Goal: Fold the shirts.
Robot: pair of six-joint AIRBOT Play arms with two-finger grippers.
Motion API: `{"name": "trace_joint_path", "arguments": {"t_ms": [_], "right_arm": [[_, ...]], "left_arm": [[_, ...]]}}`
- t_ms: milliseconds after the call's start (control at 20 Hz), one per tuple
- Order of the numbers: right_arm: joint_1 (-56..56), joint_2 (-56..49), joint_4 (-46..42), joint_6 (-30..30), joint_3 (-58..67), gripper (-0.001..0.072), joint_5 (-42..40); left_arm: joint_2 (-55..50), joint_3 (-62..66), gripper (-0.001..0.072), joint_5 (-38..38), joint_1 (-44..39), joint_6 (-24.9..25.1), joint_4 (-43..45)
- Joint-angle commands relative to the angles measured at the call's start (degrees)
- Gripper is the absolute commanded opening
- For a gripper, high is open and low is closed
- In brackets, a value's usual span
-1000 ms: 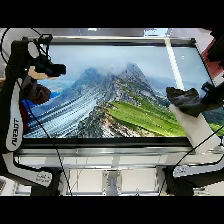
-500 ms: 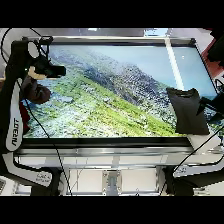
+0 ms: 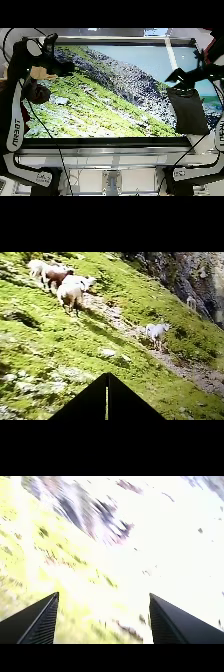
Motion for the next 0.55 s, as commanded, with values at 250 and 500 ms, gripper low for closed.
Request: {"name": "trace_joint_path", "arguments": {"t_ms": [250, 500], "right_arm": [[15.6, 0.1, -31.1, -2.8, 0.2, 0.0608, -9.1], [15.8, 0.1, -30.6, -2.8, 0.2, 0.0608, -9.1]], "left_arm": [[0.0, 0.0, 0.0013, 1.5, -1.8, 0.5, -3.2], [0.0, 0.0, 0.0013, 0.1, -1.8, 0.5, -3.2]]}}
